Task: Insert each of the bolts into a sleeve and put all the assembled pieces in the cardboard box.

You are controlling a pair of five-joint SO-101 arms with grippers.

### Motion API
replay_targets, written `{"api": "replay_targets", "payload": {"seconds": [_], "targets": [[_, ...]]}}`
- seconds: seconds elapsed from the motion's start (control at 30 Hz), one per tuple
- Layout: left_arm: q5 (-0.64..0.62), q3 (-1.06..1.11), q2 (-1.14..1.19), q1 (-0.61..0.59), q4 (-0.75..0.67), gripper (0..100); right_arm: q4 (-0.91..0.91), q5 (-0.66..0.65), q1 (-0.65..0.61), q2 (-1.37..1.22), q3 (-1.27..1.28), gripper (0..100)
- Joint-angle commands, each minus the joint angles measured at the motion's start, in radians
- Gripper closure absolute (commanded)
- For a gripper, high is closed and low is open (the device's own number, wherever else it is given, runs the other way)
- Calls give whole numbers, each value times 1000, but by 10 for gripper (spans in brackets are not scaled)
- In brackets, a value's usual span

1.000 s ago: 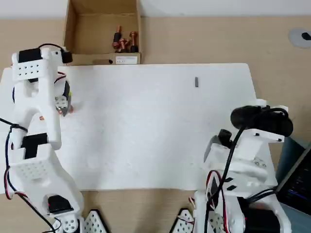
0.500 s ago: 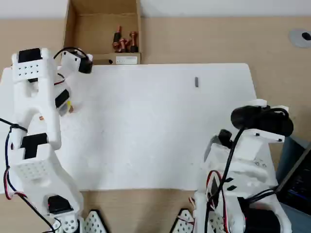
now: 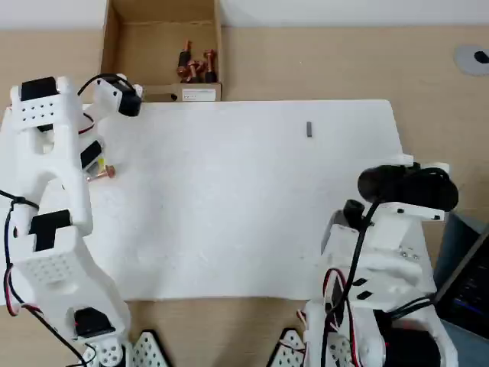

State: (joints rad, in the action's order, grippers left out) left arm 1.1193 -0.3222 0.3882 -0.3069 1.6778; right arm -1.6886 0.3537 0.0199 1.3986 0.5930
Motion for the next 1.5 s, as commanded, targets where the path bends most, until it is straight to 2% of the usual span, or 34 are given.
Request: {"api": "replay_targets", "payload": {"seconds": [0.0, 0.17, 0.33, 0.73, 1.27, 1.33, 1.47], "targets": [[2, -2, -50, -18, -12, 957, 28, -11, 4, 1, -1, 989], [5, -12, -10, -35, -12, 891, 28, -9, 4, 1, -2, 989], [11, -29, 59, -41, -14, 890, 28, -9, 5, 4, -2, 989], [11, -270, 251, -35, -12, 888, 28, -9, 5, 1, -5, 989], [2, -377, 446, 26, -12, 890, 29, -9, 5, -1, -4, 989], [0, -384, 456, 32, -12, 904, 29, -9, 5, -1, -4, 989], [0, -374, 469, 43, -8, 1000, 29, -9, 5, -1, -5, 989]]}}
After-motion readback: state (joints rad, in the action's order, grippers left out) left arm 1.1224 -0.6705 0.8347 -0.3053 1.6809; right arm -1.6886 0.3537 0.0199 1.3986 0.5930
